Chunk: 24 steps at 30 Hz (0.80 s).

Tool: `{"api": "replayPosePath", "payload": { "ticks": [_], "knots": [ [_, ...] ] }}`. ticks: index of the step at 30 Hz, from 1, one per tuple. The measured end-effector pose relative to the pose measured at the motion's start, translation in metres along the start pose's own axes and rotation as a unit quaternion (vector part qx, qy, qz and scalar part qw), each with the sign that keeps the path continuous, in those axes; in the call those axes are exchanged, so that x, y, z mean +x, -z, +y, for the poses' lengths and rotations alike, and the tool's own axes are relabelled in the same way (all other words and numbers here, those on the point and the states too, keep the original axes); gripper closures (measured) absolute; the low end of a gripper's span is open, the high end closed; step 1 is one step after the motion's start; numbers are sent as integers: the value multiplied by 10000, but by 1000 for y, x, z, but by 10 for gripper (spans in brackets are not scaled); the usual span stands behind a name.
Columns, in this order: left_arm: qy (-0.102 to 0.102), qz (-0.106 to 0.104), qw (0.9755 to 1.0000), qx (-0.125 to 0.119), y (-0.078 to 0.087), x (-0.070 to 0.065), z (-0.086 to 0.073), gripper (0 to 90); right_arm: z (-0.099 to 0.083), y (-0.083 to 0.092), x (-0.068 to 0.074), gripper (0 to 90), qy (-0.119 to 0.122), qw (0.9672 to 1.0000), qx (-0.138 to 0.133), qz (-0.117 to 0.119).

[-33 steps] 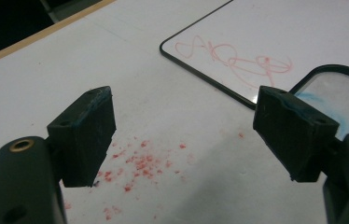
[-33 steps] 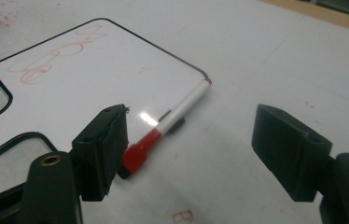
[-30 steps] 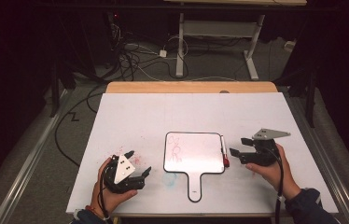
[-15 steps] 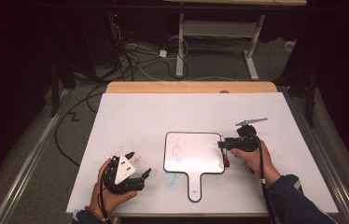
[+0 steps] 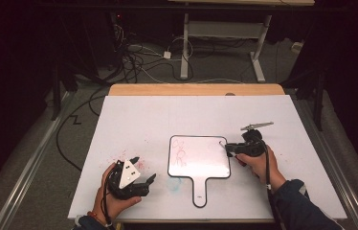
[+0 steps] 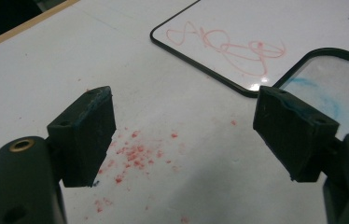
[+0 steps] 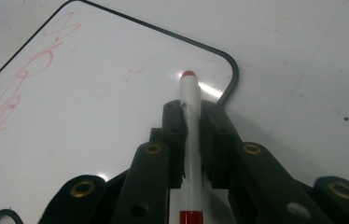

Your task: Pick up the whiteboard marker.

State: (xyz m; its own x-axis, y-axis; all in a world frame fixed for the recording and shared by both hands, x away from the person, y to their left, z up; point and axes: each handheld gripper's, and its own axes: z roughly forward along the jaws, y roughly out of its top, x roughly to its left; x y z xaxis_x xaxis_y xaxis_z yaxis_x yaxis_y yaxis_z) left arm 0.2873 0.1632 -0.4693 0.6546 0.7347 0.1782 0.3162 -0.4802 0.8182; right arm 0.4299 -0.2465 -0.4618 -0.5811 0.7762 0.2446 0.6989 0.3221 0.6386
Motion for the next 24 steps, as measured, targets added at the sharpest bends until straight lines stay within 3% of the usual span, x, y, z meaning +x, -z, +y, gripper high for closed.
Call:
{"api": "replayPosePath", "payload": {
  "ticks": [6, 9, 12, 13, 14, 15, 16, 19, 20, 21, 22, 23, 24],
  "knots": [
    [101, -58, 9999, -42, 0, 0, 1, 199, 2, 3, 6, 819, 272, 9996, -43, -55],
    [243, -175, 9995, -103, -2, 0, 5, 200, 4, 11, 11, 819, 414, 9988, -241, -34],
    [480, -509, 9970, -334, -9, 0, 21, 212, 5, 20, 20, 819, 546, 9974, -468, 57],
    [480, -509, 9970, -334, -9, 0, 21, 220, 6, 23, 24, 819, 604, 9965, -569, 132],
    [574, -679, 9950, -449, -14, -1, 33, 225, 6, 27, 29, 819, 661, 9954, -669, 161],
    [574, -679, 9950, -449, -14, -1, 33, 235, 7, 29, 32, 819, 710, 9947, -726, 167],
    [640, -915, 9926, -480, -23, -7, 47, 238, 7, 32, 37, 819, 757, 9928, -883, 268],
    [563, -1060, 9916, -476, -30, -14, 59, 270, 6, 37, 48, 819, 820, 9892, -1163, 365],
    [604, -1287, 9884, -530, -38, -22, 73, 273, 6, 37, 52, 819, 849, 9875, -1258, 422],
    [604, -1287, 9884, -530, -38, -22, 73, 273, 5, 38, 56, 819, 891, 9866, -1311, 395],
    [651, -1443, 9855, -611, -43, -28, 81, 273, 5, 38, 56, 819, 891, 9866, -1311, 395],
    [708, -1640, 9816, -681, -50, -36, 91, 279, 4, 40, 64, 819, 912, 9842, -1453, 449],
    [753, -1750, 9792, -704, -55, -40, 97, 284, 3, 40, 67, 819, 948, 9832, -1495, 440]
  ]
}}
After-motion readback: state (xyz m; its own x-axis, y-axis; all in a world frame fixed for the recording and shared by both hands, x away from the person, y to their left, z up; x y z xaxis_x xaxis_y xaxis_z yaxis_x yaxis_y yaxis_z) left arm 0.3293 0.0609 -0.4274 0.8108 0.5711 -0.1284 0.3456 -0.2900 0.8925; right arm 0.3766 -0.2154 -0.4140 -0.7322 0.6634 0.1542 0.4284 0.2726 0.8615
